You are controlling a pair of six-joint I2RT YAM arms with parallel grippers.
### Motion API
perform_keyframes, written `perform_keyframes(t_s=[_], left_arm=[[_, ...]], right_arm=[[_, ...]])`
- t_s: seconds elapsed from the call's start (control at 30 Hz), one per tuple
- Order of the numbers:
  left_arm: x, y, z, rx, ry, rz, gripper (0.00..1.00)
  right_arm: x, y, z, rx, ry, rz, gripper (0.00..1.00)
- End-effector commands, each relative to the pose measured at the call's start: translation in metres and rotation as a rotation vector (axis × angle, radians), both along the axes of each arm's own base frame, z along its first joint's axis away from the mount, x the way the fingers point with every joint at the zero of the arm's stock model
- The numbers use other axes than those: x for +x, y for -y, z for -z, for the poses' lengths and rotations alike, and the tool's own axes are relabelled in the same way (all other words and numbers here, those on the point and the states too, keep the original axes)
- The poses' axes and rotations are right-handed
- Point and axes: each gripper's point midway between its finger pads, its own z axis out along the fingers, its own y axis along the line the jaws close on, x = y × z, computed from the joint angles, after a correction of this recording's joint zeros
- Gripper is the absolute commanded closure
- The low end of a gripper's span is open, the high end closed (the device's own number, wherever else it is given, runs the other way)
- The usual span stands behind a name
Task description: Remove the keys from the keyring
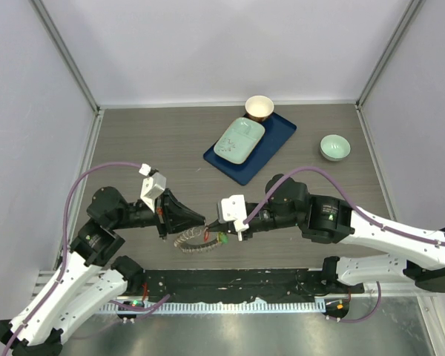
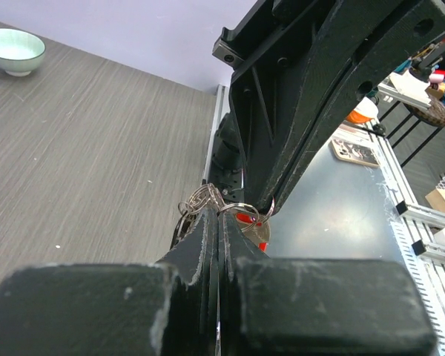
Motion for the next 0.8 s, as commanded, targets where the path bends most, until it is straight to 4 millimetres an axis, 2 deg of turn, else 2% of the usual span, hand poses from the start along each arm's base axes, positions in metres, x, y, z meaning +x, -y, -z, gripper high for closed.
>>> perform_keyframes(t_s=[0.0,0.17,0.3,0.6,0.77], left_arm=[[0.011,-0.003,-0.029,-0.048,0.107,-0.068,1.00],[0.012,-0.004,-0.026,-0.046,0.135,-0.076,1.00],[0.006,-0.005,-0.034,-0.079,0.191,-0.053,1.00],[0.001,-0.003,-0.035,-0.106,0.300,-0.006,1.00],[-0.012,-0.005,-0.039,-0.151,0.393,0.049,1.00]], right_arm=[[-0.010,0.003,-0.007,0.029,-0.037,-0.024,0.99],[-0.008,0.002,-0.006,0.028,-0.036,-0.016,0.99],[-0.008,0.001,-0.008,0.033,-0.041,-0.013,0.99],[-0.004,-0.002,-0.014,0.061,-0.065,0.021,0.99],[-0.003,-0.002,-0.020,0.096,-0.065,0.031,0.99]])
